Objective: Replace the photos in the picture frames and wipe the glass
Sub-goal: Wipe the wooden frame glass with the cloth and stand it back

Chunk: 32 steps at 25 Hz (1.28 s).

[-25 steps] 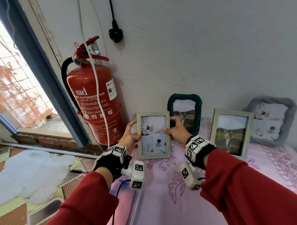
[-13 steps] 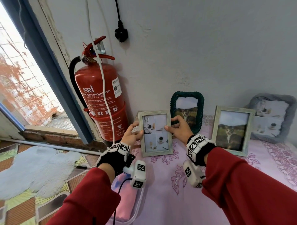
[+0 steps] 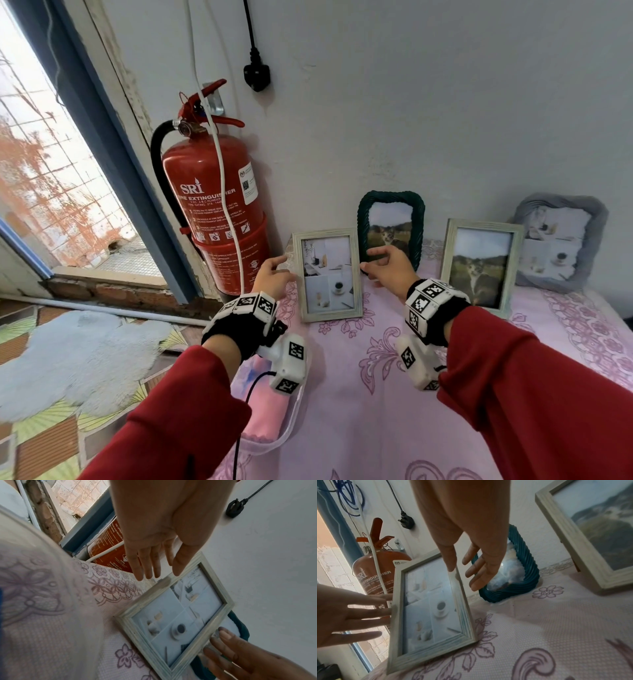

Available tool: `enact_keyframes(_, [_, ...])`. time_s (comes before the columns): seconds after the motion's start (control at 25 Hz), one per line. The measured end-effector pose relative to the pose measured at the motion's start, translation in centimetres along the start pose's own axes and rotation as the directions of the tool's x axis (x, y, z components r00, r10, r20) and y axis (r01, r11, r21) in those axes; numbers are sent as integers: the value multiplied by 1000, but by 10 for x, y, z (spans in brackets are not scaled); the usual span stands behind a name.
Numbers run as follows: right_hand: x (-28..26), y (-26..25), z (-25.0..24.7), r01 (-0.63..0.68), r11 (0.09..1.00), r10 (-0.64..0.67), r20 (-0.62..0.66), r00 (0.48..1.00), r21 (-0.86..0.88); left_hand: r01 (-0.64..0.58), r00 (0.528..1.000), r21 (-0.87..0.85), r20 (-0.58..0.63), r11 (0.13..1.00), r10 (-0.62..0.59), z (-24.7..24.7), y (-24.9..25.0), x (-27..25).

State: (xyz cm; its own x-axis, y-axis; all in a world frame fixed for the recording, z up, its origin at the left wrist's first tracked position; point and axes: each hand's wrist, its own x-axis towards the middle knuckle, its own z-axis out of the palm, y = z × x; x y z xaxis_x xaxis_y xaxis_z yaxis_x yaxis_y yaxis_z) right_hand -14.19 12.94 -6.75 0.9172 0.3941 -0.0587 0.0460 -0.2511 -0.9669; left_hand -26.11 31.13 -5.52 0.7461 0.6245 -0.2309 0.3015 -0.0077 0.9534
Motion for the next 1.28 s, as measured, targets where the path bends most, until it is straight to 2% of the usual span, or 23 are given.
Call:
enact_keyframes(0.32, [-48,-16,-30,45,999,-44,-36,998,28,-127,974,-25,-195,992,119,-5,7,-39])
enact_keyframes(0.44, [-73,-21,-48,56,997,-55,-29,998,51,-185,965,-35,-194,982,175,3,10,-60])
enact_keyframes(0.64, [-118,-14,-79,20,993,-15,-45,999,120,-252,967,-93,-1,963,253,43,5,-105])
enact_keyframes(0.8, [-154,2,-107,10,990,2,-82,997,140,-230,962,-117,122,966,244,87,-2,-142])
enact_keyframes(1.08, [-217,32,-184,10,989,24,-230,973,147,-61,918,-120,384,991,103,154,-24,-199])
enact_keyframes(1.2, [-240,47,-215,-12,991,58,-341,938,135,-6,895,-101,444,995,51,176,-37,-215])
enact_keyframes(1.28, [-254,57,-232,-11,998,35,-408,912,60,30,873,-66,487,997,6,190,-46,-224])
